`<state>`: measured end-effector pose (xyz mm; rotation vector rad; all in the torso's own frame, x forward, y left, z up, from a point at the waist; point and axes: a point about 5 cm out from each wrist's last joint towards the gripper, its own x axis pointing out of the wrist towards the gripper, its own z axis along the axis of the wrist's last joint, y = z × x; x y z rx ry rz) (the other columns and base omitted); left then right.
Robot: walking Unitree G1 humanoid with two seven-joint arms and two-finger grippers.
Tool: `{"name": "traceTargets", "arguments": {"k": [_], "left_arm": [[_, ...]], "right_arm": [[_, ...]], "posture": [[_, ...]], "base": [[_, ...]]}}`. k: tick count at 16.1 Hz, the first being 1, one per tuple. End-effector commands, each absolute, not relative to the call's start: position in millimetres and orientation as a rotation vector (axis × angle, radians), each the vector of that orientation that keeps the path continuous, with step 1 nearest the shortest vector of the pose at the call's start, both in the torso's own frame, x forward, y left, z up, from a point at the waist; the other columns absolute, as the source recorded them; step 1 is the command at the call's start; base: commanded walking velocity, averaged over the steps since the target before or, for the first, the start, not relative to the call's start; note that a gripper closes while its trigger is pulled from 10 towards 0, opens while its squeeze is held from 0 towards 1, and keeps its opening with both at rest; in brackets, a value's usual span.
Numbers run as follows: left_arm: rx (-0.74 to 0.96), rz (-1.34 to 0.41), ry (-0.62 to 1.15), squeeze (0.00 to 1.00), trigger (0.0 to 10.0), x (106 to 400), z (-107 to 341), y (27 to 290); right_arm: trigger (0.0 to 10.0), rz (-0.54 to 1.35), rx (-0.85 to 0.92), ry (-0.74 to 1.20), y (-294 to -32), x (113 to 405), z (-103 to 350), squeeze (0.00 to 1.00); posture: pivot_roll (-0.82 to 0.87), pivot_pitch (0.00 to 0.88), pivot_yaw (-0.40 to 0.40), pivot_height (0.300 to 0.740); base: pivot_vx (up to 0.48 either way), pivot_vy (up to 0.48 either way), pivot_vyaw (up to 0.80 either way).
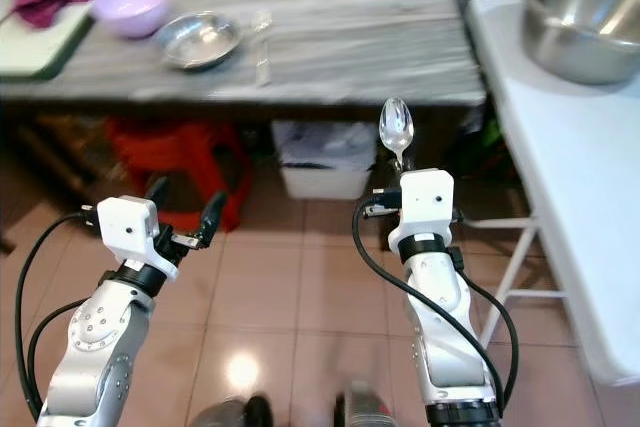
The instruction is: Setting the table
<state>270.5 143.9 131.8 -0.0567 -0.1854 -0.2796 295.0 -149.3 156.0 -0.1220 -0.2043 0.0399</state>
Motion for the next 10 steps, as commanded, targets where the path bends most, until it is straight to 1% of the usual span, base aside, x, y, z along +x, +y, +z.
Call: {"name": "traceTargets", "arguments": {"k": [1, 8, 9, 10], "left_arm": [[-0.062, -0.303, -0.18, 0.0, 10.0, 268.7, 130.7, 139.3], [-0.068, -0.305, -0.173, 0.0, 10.0, 269.8, 129.8, 138.3], [-0.07, -0.306, -0.172, 0.0, 10.0, 269.8, 129.6, 138.2], [-0.068, -0.307, -0.171, 0.0, 10.0, 269.8, 129.5, 137.7]], "right_arm": [[10.0, 0.018, -0.127, -0.217, -155.8, 293.3, 159.1, 0.0], [10.0, 0.016, -0.127, -0.215, -155.2, 292.6, 158.0, 0.0], [10.0, 0.016, -0.127, -0.216, -155.1, 292.6, 158.0, 0.0], [10.0, 0.016, -0.127, -0.216, -155.3, 292.7, 157.9, 0.0]], "posture": [[-0.1, 0.217, 0.015, 0.74], [-0.1, 0.217, 0.019, 0.74], [-0.1, 0.217, 0.019, 0.74], [-0.1, 0.217, 0.019, 0.74]], "base": [[0.398, 0.27, -0.41], [0.286, 0.383, 0.0], [0.247, 0.412, 0.0], [0.0, 0.42, 0.0]]}}
